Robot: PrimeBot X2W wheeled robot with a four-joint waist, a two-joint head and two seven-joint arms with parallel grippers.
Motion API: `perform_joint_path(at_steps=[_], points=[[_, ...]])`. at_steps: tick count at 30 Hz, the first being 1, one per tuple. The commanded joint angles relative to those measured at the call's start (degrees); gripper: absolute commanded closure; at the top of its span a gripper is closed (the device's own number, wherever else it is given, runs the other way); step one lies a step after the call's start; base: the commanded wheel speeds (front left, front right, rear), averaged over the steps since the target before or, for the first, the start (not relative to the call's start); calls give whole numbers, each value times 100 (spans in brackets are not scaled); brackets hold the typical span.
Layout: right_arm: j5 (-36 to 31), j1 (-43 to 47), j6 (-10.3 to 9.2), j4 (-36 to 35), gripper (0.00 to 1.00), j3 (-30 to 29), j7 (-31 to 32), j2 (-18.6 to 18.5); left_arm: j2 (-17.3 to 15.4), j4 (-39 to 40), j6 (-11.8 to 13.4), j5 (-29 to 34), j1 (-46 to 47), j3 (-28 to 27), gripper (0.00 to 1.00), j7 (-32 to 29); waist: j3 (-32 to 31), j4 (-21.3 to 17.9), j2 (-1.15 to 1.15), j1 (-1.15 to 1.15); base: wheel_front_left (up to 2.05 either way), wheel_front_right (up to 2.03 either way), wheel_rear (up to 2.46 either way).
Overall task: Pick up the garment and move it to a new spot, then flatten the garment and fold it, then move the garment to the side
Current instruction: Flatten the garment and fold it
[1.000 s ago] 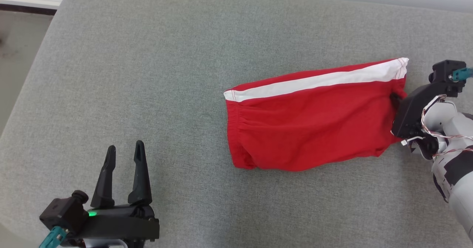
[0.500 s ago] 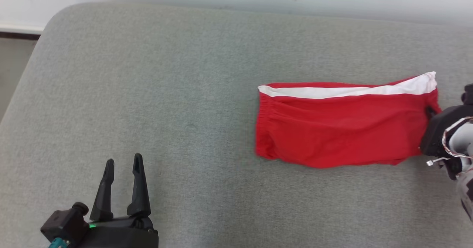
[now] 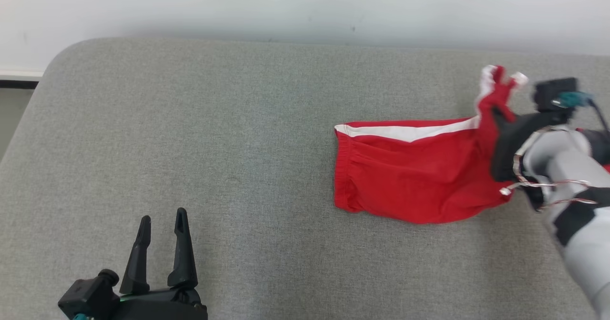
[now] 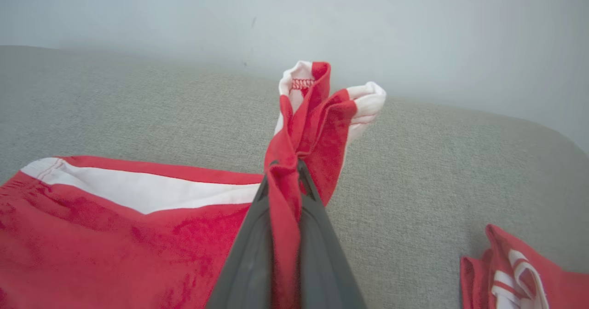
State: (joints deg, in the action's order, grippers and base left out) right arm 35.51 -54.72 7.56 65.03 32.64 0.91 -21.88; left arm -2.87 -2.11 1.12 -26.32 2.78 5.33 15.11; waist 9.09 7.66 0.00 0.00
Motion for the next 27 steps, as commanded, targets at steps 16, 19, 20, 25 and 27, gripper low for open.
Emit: perform_joint_path(at_steps=[16,19,20,25,27], points=[[-171,372,-17,-685,100,225,658,1331,-4,38,10,-103,-92,169,0,0,-25,399,0,0,0,0,0],[-204,412,-17,-544,100,194,691,1492,-5,35,23,-115,-100,185,0,0,-23,479,0,0,0,0,0],[-184,417,-17,-515,52,166,685,1536,-5,35,29,-116,-111,181,0,0,-23,492,0,0,0,0,0],[543,422,-17,-928,0,-302,443,1721,-5,47,27,-110,-150,125,0,0,-50,491,0,0,0,0,0],[773,404,-17,-1237,0,-521,231,1385,-5,50,30,-79,-188,82,0,0,-94,443,0,0,0,0,0]])
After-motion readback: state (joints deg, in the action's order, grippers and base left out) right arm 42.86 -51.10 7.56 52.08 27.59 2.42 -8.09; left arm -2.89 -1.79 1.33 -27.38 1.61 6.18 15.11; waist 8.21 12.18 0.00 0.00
